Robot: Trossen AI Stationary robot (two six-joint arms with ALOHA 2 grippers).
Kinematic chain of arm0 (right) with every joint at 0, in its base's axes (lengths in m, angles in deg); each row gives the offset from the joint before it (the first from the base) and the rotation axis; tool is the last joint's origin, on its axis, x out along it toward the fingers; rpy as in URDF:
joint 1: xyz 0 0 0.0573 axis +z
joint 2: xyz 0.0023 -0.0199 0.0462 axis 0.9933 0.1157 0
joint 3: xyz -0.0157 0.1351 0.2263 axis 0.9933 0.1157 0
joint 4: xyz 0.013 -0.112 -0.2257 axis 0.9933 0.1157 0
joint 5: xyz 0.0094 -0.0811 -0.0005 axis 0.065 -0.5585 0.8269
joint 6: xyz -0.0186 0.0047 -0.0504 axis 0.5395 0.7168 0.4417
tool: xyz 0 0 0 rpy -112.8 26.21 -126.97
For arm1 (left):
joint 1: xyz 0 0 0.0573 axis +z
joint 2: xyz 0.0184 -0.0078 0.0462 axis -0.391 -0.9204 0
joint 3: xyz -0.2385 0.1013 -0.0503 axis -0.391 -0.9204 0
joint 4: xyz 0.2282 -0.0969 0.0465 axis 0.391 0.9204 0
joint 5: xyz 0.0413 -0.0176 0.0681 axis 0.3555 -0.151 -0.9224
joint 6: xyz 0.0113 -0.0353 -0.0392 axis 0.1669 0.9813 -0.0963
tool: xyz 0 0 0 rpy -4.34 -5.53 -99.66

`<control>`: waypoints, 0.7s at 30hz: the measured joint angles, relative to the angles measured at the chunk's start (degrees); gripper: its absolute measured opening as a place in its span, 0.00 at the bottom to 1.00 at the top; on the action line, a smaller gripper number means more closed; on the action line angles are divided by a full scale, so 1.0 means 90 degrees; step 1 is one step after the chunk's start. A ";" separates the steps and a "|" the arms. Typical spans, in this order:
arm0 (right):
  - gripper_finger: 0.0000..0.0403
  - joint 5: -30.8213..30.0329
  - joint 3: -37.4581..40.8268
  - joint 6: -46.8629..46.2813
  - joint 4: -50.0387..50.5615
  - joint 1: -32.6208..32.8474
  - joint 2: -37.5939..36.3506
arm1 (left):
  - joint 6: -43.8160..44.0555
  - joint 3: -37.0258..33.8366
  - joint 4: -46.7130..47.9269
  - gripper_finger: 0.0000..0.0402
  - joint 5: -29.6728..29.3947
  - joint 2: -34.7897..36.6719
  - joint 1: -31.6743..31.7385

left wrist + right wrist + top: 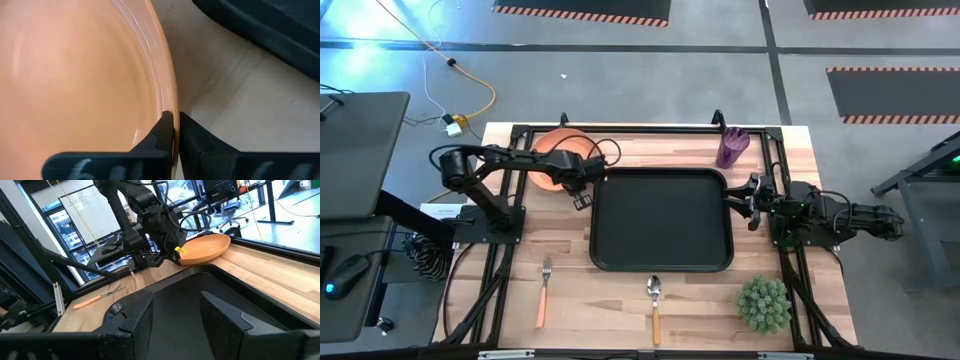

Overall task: Pick and place plate/cup/fork/spoon on tray
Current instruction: Put the orange plate on the black tray

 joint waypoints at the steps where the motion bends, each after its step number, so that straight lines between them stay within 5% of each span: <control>1: 0.38 0.0000 0.0000 0.0002 0.0000 0.0000 0.0000 | 0.0009 0.0046 0.0012 0.00 -0.0012 0.0027 -0.0031; 21: 0.38 0.0000 0.0000 0.0050 0.0002 0.0002 0.0000 | -0.0431 0.1697 0.0916 0.00 -0.0343 0.0239 -0.0489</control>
